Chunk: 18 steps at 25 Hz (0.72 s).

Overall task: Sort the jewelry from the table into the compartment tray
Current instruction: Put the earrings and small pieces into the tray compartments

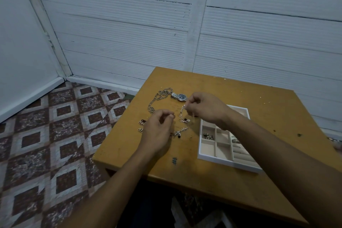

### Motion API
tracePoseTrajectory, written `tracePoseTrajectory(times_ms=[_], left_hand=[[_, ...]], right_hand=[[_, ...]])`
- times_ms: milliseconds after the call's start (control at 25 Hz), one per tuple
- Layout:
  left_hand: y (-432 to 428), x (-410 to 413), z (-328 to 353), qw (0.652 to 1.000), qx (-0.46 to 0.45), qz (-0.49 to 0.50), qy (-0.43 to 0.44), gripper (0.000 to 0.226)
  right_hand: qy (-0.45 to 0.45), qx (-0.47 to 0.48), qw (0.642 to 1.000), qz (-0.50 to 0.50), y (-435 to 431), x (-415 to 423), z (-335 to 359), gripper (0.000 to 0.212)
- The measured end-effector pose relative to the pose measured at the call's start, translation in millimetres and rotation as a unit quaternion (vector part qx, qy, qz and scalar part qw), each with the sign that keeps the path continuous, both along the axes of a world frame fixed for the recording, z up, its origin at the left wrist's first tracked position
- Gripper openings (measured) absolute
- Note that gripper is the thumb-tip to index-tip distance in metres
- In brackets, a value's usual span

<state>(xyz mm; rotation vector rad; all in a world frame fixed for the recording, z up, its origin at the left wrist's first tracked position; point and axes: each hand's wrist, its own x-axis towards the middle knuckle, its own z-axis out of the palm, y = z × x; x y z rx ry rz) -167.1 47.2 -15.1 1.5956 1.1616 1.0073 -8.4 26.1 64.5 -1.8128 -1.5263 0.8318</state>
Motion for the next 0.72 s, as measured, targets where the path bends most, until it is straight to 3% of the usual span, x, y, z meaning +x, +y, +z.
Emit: tracePoseTrajectory(times_ms=[200,720], left_hand=[[-10.7,18.0,5.3,0.998,-0.034,0.008,-0.058,0.018],[-38.6,63.2,24.9,0.97,-0.127,-0.051,-0.199,0.044]], right_hand=[[0.019,-0.009,1.0,0.012,-11.3,6.4,17.0,0.009],[-0.131,-0.058,0.988,0.06,-54.0,20.5,47.4,0.012]])
